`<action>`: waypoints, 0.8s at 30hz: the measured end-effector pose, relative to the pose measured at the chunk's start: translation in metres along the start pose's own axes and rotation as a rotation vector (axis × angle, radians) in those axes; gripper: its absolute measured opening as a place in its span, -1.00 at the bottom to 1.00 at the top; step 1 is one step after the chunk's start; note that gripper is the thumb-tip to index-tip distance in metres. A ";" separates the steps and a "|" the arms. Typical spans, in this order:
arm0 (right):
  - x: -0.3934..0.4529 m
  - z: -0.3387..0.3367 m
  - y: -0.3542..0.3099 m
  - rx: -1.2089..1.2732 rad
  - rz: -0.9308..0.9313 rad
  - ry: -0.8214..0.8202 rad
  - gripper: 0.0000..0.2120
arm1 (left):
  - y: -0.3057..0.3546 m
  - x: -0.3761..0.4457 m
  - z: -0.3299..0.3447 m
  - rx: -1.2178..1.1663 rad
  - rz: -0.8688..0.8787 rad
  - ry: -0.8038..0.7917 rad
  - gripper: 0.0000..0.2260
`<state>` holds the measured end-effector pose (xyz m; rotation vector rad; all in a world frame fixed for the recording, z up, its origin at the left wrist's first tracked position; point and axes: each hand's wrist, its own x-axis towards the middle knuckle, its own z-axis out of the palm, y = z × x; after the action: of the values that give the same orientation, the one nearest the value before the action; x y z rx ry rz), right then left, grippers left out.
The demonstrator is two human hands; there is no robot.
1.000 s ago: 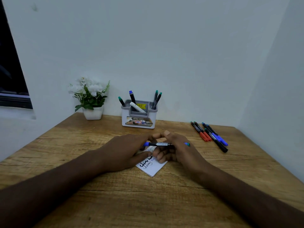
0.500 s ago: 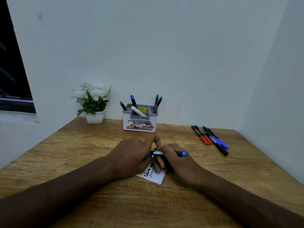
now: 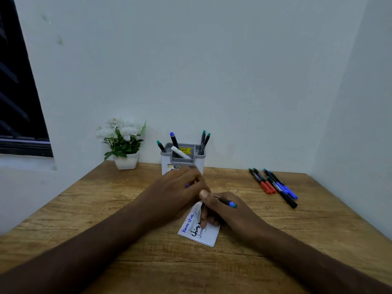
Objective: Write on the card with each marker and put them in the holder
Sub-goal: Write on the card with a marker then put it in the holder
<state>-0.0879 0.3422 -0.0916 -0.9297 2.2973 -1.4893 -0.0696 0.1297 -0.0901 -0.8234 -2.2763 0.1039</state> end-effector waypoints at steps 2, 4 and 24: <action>0.000 0.000 0.001 -0.031 -0.004 -0.011 -0.48 | -0.009 0.002 -0.002 -0.096 -0.075 0.086 -0.82; -0.001 0.000 0.003 -0.048 -0.025 -0.013 -0.48 | -0.024 0.010 -0.011 -0.186 -0.230 0.179 -0.85; -0.003 -0.004 0.005 -0.120 -0.025 -0.011 -0.74 | -0.139 0.074 -0.003 -0.222 -1.195 0.042 -0.69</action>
<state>-0.0897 0.3477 -0.0945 -0.9994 2.3977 -1.3649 -0.1823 0.0628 -0.0028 0.5193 -2.3886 -0.6985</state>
